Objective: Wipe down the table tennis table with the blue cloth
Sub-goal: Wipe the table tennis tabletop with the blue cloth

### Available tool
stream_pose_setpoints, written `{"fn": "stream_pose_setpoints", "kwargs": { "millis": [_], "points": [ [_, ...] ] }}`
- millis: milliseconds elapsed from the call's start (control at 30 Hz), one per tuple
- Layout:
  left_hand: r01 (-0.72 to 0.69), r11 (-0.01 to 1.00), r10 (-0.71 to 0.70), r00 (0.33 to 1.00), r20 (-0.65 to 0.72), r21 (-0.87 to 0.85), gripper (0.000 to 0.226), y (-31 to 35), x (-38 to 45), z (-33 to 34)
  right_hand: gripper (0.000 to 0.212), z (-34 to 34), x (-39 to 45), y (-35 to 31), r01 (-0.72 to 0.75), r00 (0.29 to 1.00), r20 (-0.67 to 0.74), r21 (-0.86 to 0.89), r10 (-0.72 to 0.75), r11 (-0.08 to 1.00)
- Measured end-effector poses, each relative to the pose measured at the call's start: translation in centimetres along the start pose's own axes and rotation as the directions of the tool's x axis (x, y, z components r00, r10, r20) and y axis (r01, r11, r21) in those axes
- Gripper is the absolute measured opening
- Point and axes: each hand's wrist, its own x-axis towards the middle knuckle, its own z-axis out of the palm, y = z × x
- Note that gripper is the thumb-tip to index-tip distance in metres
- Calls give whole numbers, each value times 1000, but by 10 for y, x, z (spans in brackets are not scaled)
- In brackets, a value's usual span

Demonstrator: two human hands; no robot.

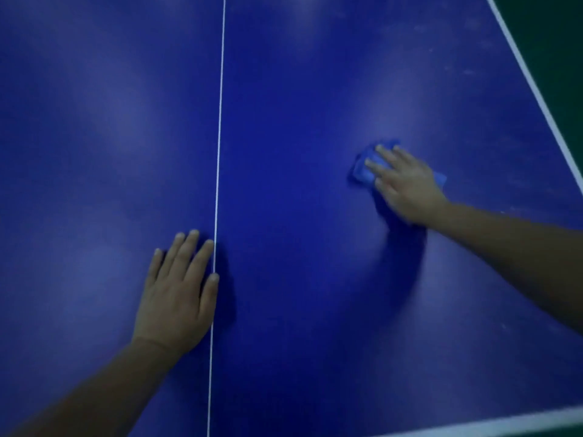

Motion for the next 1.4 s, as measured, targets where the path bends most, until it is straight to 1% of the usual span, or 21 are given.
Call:
{"fn": "stream_pose_setpoints", "kwargs": {
  "millis": [100, 167, 233, 300, 367, 400, 433, 500, 567, 633, 733, 833, 933, 967, 1033, 1100, 1167, 1200, 1233, 1333, 1400],
  "points": [
    [-92, 996, 92, 995, 35, 2, 60, 10, -49, 5, 43, 5, -21, -15, -107, 994, -19, -18, 107, 994],
    [-111, 994, 111, 992, 65, -4, 61, 14, -76, 4, 43, 4, -78, -54, -2, 999, -48, -1, 2, 1000],
    [-136, 991, 136, 986, 100, -7, 62, 17, -100, 3, 43, 2, -166, -103, 178, 981, 55, 97, -184, 979],
    [-162, 987, 159, 979, 131, 8, 62, 20, -119, 5, 44, -7, -239, -135, 336, 919, 148, 189, -365, 923],
    [-172, 985, 166, 974, 155, 24, 63, 21, -132, 9, 42, -13, -249, -123, 429, 870, 174, 194, -462, 882],
    [-174, 984, 167, 973, 160, 34, 64, 20, -135, 10, 41, -14, -233, -110, 436, 874, 162, 154, -457, 887],
    [-176, 984, 168, 973, 160, 40, 64, 20, -136, 10, 40, -13, -210, -95, 390, 907, 126, 101, -401, 915],
    [-176, 984, 169, 974, 149, 40, 63, 19, -137, 11, 39, -17, -160, -64, 108, 993, 44, 29, -109, 994],
    [-188, 982, 181, 974, 136, 36, 61, 18, -139, 13, 41, -17, -130, -40, -161, 986, 41, -5, 161, 987],
    [-195, 980, 190, 973, 130, 27, 60, 17, -140, 15, 44, -10, -133, -44, -279, 960, 33, -10, 279, 960],
    [-188, 982, 185, 975, 124, 14, 60, 15, -139, 17, 44, -6, -203, -96, -111, 994, -15, -4, 111, 994],
    [-196, 981, 195, 974, 115, 0, 59, 17, -141, 18, 44, -11, -304, -142, 80, 985, 145, 91, -93, 993],
    [-192, 981, 191, 975, 109, -1, 60, 16, -141, 18, 42, -21, -312, -115, 207, 953, 208, 93, -222, 974],
    [-191, 982, 189, 976, 107, 3, 60, 16, -140, 18, 42, -20, -295, -100, 186, 966, 175, 44, -191, 982],
    [-194, 981, 192, 976, 104, 14, 61, 17, -141, 18, 42, -21, -253, -76, -97, 992, 79, -29, 99, 995],
    [-191, 982, 189, 977, 100, 14, 61, 18, -141, 17, 43, -22, -221, -70, -435, 899, 43, -33, 436, 900],
    [-189, 982, 187, 978, 97, 16, 61, 19, -141, 17, 47, -14, -211, -95, -624, 781, 10, -31, 624, 781],
    [-189, 982, 186, 978, 99, 16, 61, 19, -141, 17, 48, -10, -213, -120, -628, 778, -12, -52, 628, 777],
    [-187, 982, 185, 978, 99, 15, 61, 19, -141, 17, 49, -7, -220, -150, -575, 818, -20, -49, 574, 817],
    [-185, 983, 182, 978, 100, 13, 61, 18, -141, 18, 47, -5, -276, -222, -264, 963, 70, 53, 260, 963],
    [-181, 983, 178, 979, 102, 17, 61, 18, -141, 17, 45, -16, -307, -206, -158, 980, 134, 81, 147, 984]
  ]
}}
